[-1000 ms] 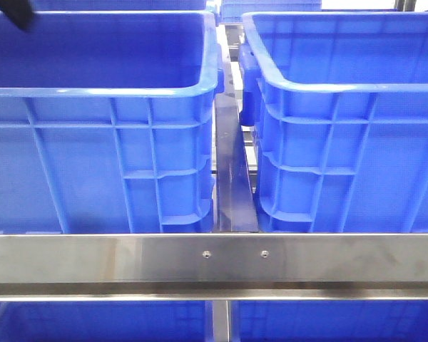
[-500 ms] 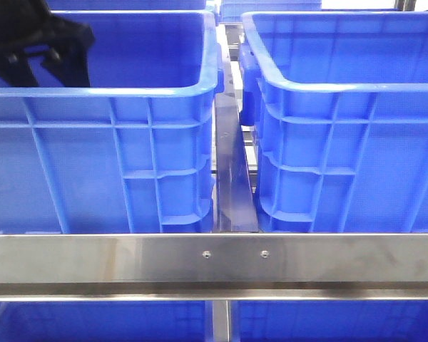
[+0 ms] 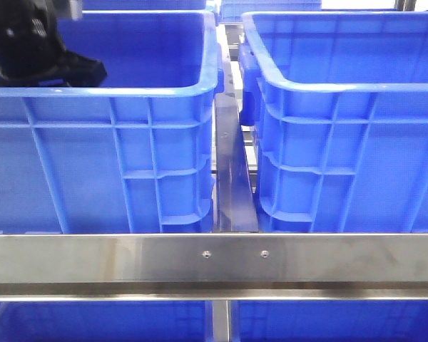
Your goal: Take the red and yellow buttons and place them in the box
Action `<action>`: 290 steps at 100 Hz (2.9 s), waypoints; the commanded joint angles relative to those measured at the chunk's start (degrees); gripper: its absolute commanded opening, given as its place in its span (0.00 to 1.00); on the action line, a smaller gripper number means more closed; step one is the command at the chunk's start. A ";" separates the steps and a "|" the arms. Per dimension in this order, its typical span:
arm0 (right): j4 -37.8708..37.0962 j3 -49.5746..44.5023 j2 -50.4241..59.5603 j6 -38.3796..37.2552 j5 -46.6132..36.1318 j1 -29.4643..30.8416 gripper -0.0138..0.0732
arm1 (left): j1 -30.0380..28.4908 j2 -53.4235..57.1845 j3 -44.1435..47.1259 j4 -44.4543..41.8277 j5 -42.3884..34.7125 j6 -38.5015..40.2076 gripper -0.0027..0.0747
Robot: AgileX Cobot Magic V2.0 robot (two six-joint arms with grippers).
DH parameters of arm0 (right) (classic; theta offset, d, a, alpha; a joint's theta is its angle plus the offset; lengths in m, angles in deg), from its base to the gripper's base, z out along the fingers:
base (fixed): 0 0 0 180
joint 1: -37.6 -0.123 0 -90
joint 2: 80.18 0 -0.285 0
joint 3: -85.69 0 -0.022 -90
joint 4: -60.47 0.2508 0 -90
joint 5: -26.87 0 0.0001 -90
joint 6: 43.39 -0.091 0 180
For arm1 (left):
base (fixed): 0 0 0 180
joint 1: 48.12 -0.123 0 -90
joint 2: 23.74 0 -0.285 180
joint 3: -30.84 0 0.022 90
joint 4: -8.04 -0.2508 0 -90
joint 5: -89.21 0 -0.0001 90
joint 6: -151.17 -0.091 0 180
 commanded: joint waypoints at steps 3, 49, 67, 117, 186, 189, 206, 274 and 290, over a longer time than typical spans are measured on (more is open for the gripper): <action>-0.33 1.08 1.39 0.22 -4.48 -0.10 0.03 | 0.52 1.67 -1.89 0.56 -3.23 0.20 0.70; -0.33 1.08 1.39 0.22 -4.48 -0.10 0.03 | 0.52 1.02 -1.89 0.68 -4.31 0.20 0.54; -0.33 1.08 1.39 0.22 -4.48 -0.10 0.03 | 0.52 1.02 -1.89 0.68 -4.08 0.20 0.21; -0.33 1.08 1.39 0.22 -4.48 -0.10 0.03 | 2.49 12.79 -1.89 0.68 -1.92 0.09 0.01; -0.33 1.08 1.39 0.22 -4.78 -0.09 0.03 | 32.85 28.42 -1.89 0.68 1.92 -2.46 0.01; -0.33 1.08 1.39 0.22 -4.78 -0.09 0.03 | 33.93 28.42 -1.89 0.68 1.92 -2.99 0.01; -0.33 2.03 1.39 0.22 -6.77 -0.09 0.03 | 37.72 28.42 -1.89 0.28 1.92 -2.98 0.01; 7.99 43.28 -20.03 -1.23 42.09 -0.09 0.03 | 37.83 28.42 -1.89 0.28 2.27 -2.98 0.01; 11.35 45.01 -25.17 -1.23 43.67 -0.09 0.03 | 37.83 28.42 -1.89 0.28 2.27 -2.98 0.01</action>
